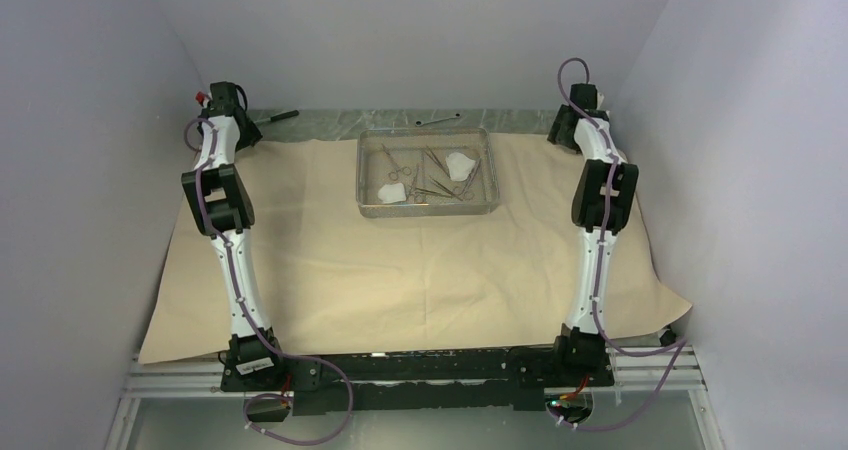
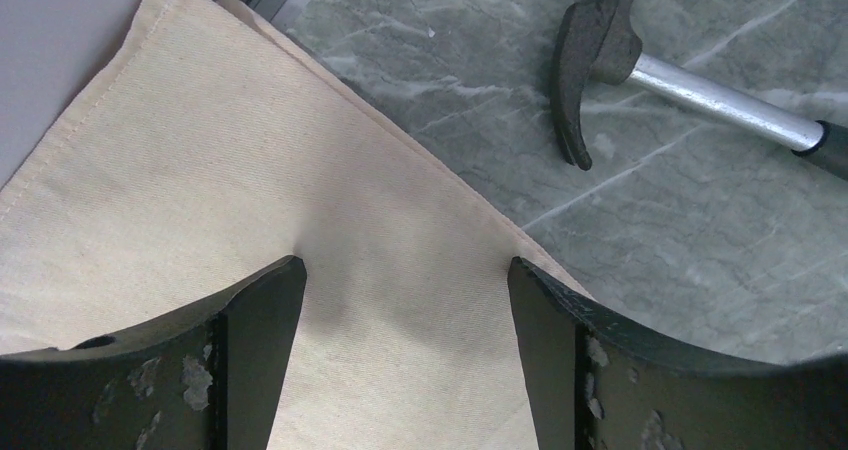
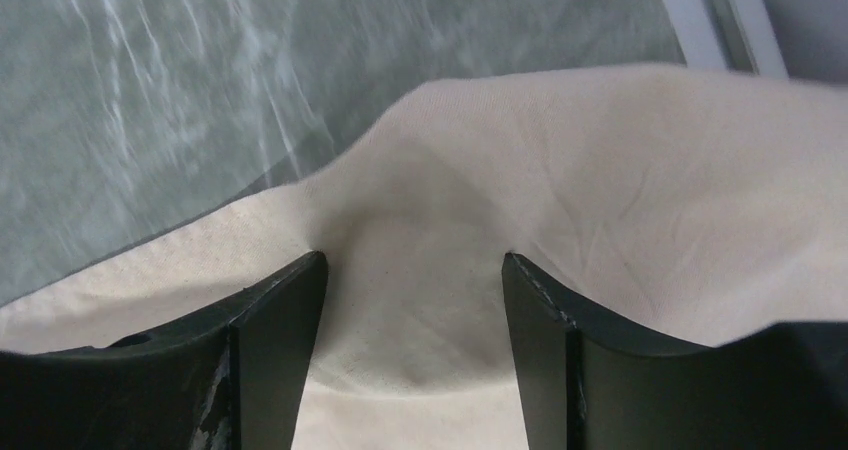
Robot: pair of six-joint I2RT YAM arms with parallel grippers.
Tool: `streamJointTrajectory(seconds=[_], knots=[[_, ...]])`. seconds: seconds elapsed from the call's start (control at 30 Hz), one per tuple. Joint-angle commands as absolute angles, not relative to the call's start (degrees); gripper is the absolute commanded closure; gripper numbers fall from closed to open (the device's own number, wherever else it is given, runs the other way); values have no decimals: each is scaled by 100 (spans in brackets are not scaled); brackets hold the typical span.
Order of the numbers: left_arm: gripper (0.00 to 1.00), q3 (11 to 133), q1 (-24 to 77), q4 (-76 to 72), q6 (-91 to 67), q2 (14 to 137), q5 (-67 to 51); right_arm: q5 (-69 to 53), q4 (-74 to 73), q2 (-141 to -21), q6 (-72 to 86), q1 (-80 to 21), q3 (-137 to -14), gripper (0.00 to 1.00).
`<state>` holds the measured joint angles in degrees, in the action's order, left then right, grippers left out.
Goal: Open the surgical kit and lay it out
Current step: Smooth out the surgical kit at the center of the board.
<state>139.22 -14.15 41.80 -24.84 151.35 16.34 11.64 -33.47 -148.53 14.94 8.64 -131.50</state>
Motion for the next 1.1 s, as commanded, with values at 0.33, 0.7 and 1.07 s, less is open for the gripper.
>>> streamJointTrajectory(seconds=[0.33,0.7,1.07], knots=[[17,14022,-1450,4453,-1834,15570,494,1335,-4437,-14352,1788,1090,-12680,33],[15,13672,-1474,4302,-1731,15024,251,738,-2247,-14504,1371,1305,-12857,27],[16,13516,-1471,4421,-1962,14925,53,208,-2762,-15222,1664,1515,-13462,27]])
